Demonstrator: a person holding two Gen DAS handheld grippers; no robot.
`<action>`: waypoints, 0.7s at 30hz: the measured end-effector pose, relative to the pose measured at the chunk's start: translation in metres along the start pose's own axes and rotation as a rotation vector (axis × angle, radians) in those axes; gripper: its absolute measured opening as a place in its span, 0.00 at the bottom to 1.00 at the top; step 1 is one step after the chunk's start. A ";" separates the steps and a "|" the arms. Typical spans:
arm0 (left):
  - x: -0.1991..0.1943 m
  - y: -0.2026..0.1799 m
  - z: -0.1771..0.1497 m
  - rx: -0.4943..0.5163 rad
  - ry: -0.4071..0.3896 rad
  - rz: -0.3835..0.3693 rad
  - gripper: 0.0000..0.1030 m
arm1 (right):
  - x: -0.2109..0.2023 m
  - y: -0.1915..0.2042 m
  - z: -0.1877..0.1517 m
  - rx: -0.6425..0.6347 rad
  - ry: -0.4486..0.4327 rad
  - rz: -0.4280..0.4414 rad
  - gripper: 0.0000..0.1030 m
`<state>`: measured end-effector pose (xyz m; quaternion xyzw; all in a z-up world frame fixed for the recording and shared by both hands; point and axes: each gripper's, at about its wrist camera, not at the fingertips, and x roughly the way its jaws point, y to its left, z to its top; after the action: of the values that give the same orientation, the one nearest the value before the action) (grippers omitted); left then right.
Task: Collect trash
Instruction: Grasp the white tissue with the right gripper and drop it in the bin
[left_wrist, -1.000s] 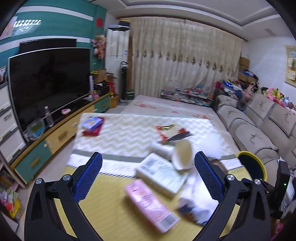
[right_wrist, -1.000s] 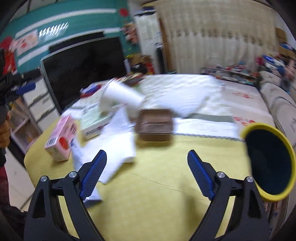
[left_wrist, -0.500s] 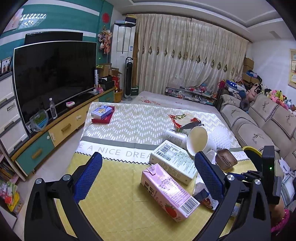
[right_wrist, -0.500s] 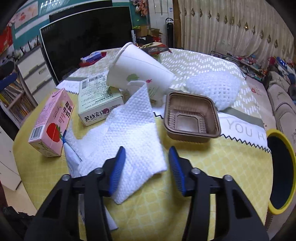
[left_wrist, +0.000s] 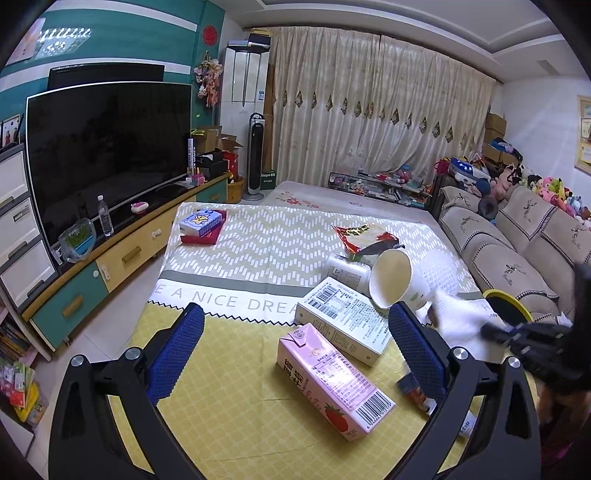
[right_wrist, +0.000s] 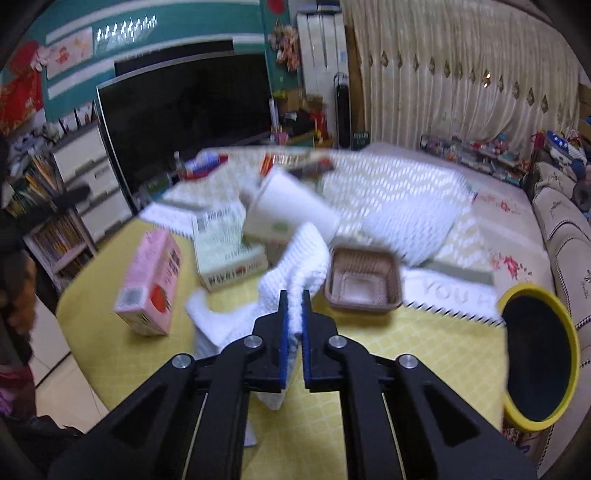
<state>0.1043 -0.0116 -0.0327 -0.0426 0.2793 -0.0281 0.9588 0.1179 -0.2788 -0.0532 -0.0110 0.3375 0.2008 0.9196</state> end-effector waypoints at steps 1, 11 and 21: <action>0.000 -0.001 0.000 0.003 0.002 -0.001 0.95 | -0.010 -0.004 0.003 0.008 -0.022 -0.002 0.05; 0.003 -0.010 0.001 0.018 0.016 -0.001 0.95 | -0.066 -0.043 0.024 0.075 -0.197 -0.043 0.05; 0.006 -0.022 0.005 0.041 0.025 -0.004 0.95 | -0.110 -0.080 0.039 0.095 -0.318 -0.210 0.05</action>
<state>0.1117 -0.0341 -0.0297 -0.0230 0.2904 -0.0364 0.9559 0.0964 -0.3863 0.0366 0.0290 0.1938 0.0869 0.9767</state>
